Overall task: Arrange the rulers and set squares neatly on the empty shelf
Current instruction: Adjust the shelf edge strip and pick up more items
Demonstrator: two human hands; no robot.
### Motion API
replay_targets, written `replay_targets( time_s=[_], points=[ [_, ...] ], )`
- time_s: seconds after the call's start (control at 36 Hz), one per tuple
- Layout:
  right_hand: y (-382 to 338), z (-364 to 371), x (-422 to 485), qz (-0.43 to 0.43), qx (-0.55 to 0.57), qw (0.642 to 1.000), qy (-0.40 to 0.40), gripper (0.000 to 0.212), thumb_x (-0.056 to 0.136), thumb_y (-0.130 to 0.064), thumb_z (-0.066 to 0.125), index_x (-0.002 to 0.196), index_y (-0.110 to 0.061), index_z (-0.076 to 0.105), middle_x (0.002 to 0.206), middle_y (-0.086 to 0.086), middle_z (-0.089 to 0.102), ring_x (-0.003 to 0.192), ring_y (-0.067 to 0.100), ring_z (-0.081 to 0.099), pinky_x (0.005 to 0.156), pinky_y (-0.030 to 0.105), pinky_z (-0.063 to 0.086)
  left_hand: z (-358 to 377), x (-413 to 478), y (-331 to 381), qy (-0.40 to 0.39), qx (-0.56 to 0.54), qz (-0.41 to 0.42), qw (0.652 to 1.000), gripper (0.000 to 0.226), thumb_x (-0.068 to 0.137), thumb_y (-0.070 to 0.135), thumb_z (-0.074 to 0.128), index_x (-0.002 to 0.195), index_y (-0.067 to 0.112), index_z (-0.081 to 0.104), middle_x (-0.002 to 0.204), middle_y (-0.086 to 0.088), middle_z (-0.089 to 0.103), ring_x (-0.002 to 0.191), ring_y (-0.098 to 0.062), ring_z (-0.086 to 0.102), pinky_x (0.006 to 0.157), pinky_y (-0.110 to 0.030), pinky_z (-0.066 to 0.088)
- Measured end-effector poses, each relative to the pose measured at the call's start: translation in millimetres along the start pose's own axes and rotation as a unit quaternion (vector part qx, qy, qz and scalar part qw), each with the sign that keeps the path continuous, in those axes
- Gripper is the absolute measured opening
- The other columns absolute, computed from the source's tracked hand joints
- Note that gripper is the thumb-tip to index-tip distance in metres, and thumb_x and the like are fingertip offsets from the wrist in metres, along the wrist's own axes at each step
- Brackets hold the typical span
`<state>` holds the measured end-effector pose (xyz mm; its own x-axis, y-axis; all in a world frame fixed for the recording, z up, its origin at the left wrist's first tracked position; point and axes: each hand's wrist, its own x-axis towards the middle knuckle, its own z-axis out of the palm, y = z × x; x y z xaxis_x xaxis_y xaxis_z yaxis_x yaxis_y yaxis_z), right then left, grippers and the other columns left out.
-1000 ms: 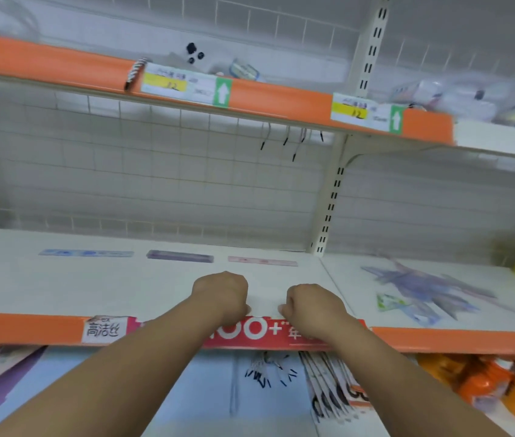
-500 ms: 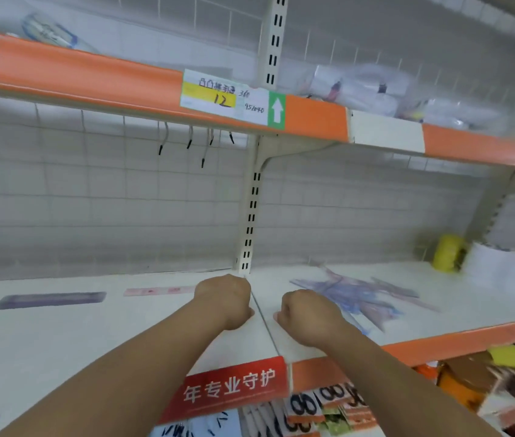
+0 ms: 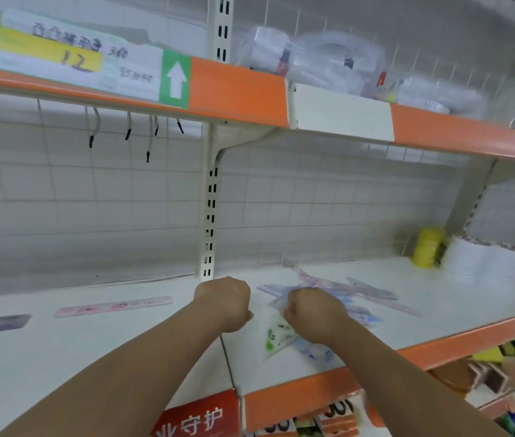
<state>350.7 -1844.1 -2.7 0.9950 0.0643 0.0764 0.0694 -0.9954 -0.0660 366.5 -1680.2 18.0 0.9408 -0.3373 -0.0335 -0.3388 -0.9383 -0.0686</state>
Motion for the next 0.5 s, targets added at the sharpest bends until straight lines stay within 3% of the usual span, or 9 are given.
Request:
replay_targets(
  time_s=[0.17,0.28,0.33,0.36,0.44,0.5],
  points=[
    [31,6,10,0.000,0.016,1.000,-0.003,0.038,0.093,-0.027,0.044,0.058,-0.025,0.030,0.058,-0.008,0.037,0.052,0.005,0.035,0.047,0.022,0.025,2,18,24,-0.010,0.008,0.000,1.000,0.036,0.098,0.041,0.043,0.118,0.014,0.053,0.120,-0.002,0.057,0.111,-0.021,0.056,0.077,-0.028,0.039],
    [54,4,22,-0.003,0.008,1.000,-0.020,0.035,0.092,-0.017,0.043,0.059,-0.025,0.038,0.059,-0.012,0.035,0.053,0.000,0.034,0.046,0.018,0.021,-1,31,45,-0.011,0.012,-0.010,1.000,0.036,0.098,0.041,0.043,0.119,0.014,0.053,0.121,-0.002,0.057,0.111,-0.021,0.056,0.077,-0.026,0.038],
    [66,3,30,-0.011,0.007,1.000,-0.027,0.016,0.091,-0.014,0.045,0.082,-0.015,0.058,0.059,-0.011,0.037,0.060,0.006,0.048,0.047,0.016,0.024,-3,39,55,-0.010,0.010,-0.021,1.000,0.035,0.098,0.041,0.044,0.118,0.015,0.054,0.120,-0.002,0.058,0.109,-0.021,0.057,0.075,-0.026,0.039],
    [71,3,34,-0.017,0.011,1.000,-0.021,0.017,0.091,-0.014,0.044,0.097,-0.011,0.060,0.059,-0.010,0.037,0.066,0.013,0.054,0.047,0.015,0.026,-4,43,60,-0.010,0.010,-0.028,1.000,0.034,0.097,0.040,0.045,0.118,0.014,0.054,0.119,-0.003,0.058,0.109,-0.021,0.057,0.074,-0.026,0.039],
    [90,0,43,-0.039,0.010,0.999,-0.023,0.038,0.093,-0.015,0.042,0.130,-0.006,0.048,0.066,-0.004,0.044,0.079,0.018,0.048,0.062,0.019,0.039,-6,56,78,-0.014,0.004,-0.046,0.999,0.034,0.097,0.039,0.047,0.119,0.015,0.055,0.120,-0.003,0.058,0.109,-0.022,0.057,0.076,-0.028,0.040],
    [104,-4,47,-0.047,-0.008,0.999,-0.023,0.041,0.094,-0.016,0.041,0.134,-0.010,0.044,0.090,0.006,0.061,0.088,0.022,0.053,0.075,0.027,0.041,-7,65,90,-0.019,0.001,-0.056,0.998,0.033,0.096,0.038,0.050,0.119,0.015,0.055,0.121,-0.003,0.058,0.110,-0.022,0.057,0.076,-0.028,0.040]
  ],
)
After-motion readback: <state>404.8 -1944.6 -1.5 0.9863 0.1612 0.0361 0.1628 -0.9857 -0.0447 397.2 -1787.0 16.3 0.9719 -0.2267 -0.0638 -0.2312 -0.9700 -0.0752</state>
